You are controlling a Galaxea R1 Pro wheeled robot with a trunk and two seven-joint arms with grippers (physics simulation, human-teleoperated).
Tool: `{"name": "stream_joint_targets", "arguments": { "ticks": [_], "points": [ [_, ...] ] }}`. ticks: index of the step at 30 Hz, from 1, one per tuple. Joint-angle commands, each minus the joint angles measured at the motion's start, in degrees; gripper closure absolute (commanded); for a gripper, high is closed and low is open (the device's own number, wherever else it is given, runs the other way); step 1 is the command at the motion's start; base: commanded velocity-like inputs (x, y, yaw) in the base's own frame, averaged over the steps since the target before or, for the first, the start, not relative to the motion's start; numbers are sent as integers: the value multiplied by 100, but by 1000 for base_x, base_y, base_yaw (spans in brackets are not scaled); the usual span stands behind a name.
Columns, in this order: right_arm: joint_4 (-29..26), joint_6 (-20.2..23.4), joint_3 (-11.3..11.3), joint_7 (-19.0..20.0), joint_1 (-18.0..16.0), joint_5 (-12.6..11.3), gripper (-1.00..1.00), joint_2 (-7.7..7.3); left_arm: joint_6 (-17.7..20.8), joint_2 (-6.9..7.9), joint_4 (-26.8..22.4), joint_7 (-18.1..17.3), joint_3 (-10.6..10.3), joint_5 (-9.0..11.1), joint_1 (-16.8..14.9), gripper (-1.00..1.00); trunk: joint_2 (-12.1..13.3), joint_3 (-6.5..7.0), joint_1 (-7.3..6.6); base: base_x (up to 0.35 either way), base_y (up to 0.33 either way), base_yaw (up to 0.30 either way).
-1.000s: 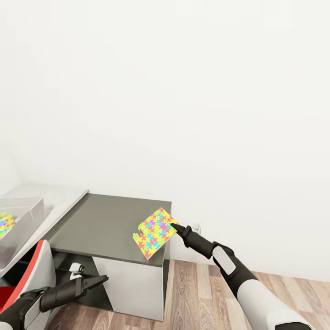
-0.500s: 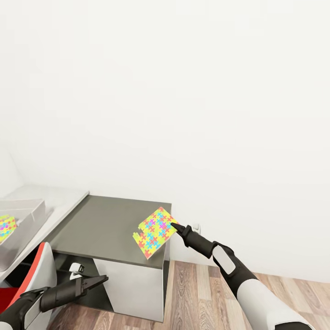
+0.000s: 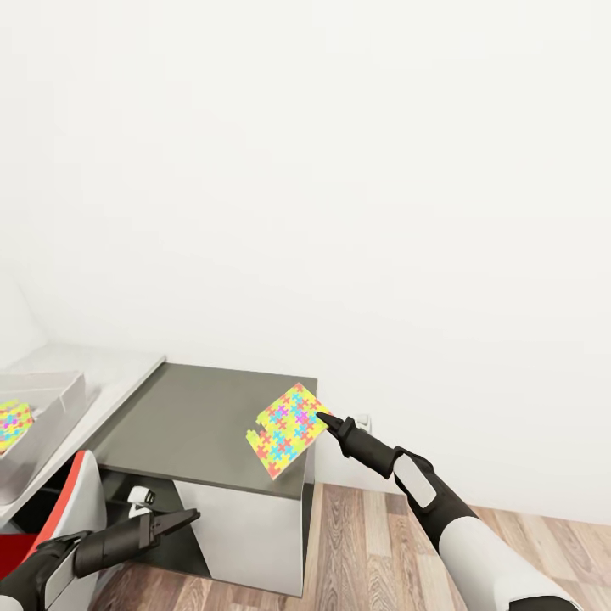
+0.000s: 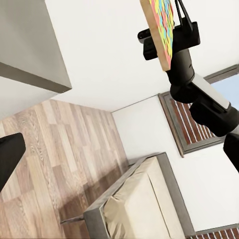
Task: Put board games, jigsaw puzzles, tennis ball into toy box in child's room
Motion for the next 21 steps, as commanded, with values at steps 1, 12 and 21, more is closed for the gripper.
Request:
{"name": "stream_joint_targets", "arguments": {
  "ticks": [1,12,21],
  "points": [
    [1,42,9,-5,-4,-52,100,1,61,4,-1,-18,-26,24,-2,-100,37,12,-22,0,0,0],
    [1,45,9,-2,-4,-52,100,-4,52,4,-2,-18,-41,24,0,-100,479,209,-264,0,0,0],
    [0,38,9,-4,-4,-52,100,-1,53,4,-2,-18,-43,24,-2,-100,840,371,-462,0,0,0]
  ]
}}
